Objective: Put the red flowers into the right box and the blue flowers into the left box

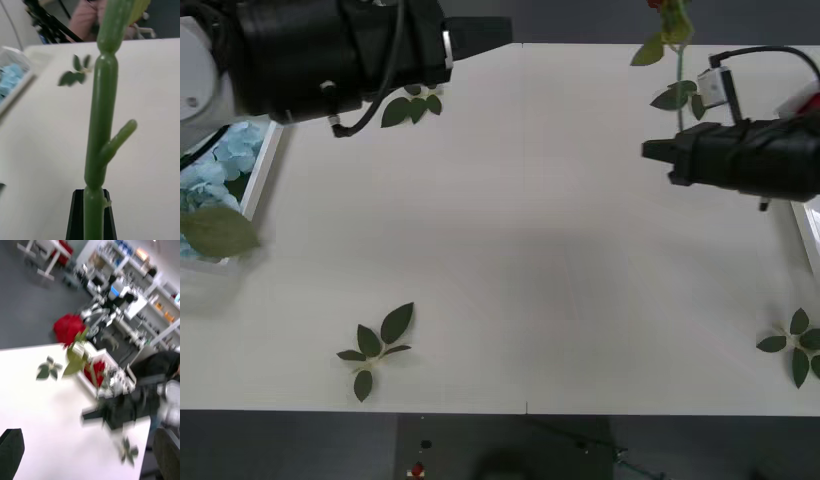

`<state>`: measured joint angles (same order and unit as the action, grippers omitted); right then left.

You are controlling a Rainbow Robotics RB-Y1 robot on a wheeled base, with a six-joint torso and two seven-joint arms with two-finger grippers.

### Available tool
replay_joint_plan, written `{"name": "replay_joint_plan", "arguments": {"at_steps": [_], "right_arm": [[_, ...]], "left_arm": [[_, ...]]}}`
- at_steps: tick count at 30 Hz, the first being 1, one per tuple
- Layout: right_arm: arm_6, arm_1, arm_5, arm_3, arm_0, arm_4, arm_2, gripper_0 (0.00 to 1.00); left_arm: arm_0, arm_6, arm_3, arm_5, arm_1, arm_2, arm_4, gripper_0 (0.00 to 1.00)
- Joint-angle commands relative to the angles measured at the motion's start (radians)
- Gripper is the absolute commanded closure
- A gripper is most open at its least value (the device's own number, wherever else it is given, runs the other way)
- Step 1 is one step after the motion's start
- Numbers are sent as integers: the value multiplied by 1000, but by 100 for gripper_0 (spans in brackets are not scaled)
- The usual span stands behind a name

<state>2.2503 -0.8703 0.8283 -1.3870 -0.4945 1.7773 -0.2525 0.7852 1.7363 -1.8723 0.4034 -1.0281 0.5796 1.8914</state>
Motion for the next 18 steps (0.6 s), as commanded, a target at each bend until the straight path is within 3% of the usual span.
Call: {"name": "replay_joint_plan", "arguments": {"at_steps": [1,6,10,15,18], "right_arm": [[-58,-173,58,129,-70,-95,24,100],[-61,-300,117,318,-127,-271,22,100],[-61,-323,92,424,-151,-441,24,100],[-69,-312,-35,549,-156,-593,12,100],[-81,-306,-146,625,-154,-622,-51,100]], "left_arm": [[-99,46,-146,66,-136,-14,25,0],[-213,69,-223,118,-185,-11,-112,0],[-224,83,-223,118,-181,25,-210,0],[-222,95,-211,115,-170,68,-307,0],[-222,101,-209,115,-156,72,-359,0]]}}
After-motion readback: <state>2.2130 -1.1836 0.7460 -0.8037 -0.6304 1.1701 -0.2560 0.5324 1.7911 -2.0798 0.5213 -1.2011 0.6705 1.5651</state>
